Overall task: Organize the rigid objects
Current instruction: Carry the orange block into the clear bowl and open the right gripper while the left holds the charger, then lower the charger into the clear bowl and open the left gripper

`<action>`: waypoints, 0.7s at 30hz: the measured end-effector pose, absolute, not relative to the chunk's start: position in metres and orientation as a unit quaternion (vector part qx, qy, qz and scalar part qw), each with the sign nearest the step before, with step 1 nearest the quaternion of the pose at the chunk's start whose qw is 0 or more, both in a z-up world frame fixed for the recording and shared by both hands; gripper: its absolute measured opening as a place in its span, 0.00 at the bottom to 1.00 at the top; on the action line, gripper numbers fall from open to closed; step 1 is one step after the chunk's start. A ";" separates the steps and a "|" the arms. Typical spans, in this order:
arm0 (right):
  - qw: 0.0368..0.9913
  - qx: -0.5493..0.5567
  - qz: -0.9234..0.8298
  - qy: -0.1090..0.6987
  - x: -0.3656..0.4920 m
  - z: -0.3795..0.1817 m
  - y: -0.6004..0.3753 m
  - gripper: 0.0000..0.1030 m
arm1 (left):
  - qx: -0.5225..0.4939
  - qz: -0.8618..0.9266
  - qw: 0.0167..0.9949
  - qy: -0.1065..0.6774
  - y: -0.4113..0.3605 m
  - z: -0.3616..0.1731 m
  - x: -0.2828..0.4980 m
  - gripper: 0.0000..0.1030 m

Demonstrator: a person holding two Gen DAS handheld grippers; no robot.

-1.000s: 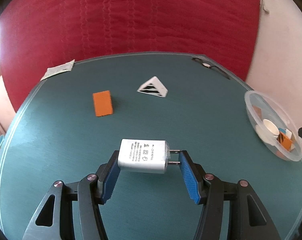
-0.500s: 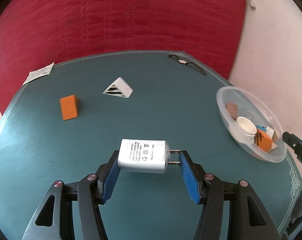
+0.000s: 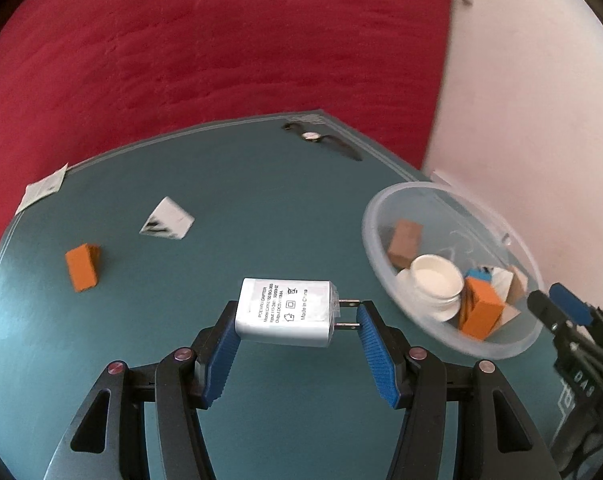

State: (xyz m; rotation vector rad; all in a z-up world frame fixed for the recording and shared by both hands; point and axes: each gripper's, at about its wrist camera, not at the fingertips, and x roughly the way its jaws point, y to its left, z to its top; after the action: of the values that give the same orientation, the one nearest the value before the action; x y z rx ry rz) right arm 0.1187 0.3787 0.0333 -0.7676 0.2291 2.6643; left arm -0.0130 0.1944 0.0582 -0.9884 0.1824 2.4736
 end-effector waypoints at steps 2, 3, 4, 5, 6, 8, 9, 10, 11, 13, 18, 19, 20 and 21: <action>0.177 -0.269 0.943 0.087 0.120 0.033 0.381 0.51 | -0.357 0.900 0.241 0.070 0.203 0.061 -0.013 0.59; 0.177 -0.267 0.943 0.090 0.120 0.033 0.382 0.52 | -0.356 0.899 0.245 0.073 0.209 0.062 -0.013 0.59; 0.176 -0.266 0.943 0.092 0.121 0.033 0.383 0.53 | -0.355 0.898 0.248 0.074 0.213 0.063 -0.013 0.59; 0.176 -0.264 0.943 0.095 0.121 0.033 0.384 0.53 | -0.353 0.898 0.252 0.078 0.219 0.064 -0.013 0.59; 0.177 -0.263 0.943 0.098 0.122 0.033 0.385 0.53 | -0.352 0.897 0.254 0.081 0.224 0.064 -0.013 0.59; 0.176 -0.262 0.943 0.103 0.123 0.033 0.387 0.53 | -0.352 0.895 0.260 0.085 0.234 0.064 -0.014 0.59; 0.176 -0.262 0.943 0.104 0.123 0.032 0.388 0.53 | -0.353 0.894 0.264 0.086 0.238 0.064 -0.015 0.59; 0.176 -0.262 0.943 0.107 0.123 0.032 0.389 0.53 | -0.355 0.892 0.267 0.086 0.243 0.063 -0.016 0.59; 0.176 -0.261 0.943 0.109 0.124 0.032 0.390 0.54 | -0.356 0.890 0.270 0.087 0.248 0.063 -0.017 0.59; 0.177 -0.262 0.942 0.115 0.123 0.031 0.392 0.54 | -0.358 0.888 0.274 0.090 0.254 0.062 -0.018 0.59; 0.177 -0.262 0.941 0.121 0.123 0.031 0.395 0.54 | -0.361 0.882 0.285 0.098 0.273 0.060 -0.022 0.59; 0.178 -0.261 0.941 0.121 0.124 0.031 0.395 0.54 | -0.361 0.881 0.287 0.100 0.277 0.060 -0.022 0.59; 0.178 -0.260 0.941 0.122 0.124 0.031 0.395 0.54 | -0.361 0.881 0.290 0.102 0.281 0.060 -0.022 0.60; 0.179 -0.259 0.941 0.122 0.124 0.031 0.395 0.54 | -0.360 0.880 0.293 0.103 0.284 0.060 -0.023 0.59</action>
State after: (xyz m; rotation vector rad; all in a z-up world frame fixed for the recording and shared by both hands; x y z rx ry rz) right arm 0.1236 0.3951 0.0314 -0.7329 0.3462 2.6606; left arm -0.0226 0.2843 0.0596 -0.9594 0.2743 2.3439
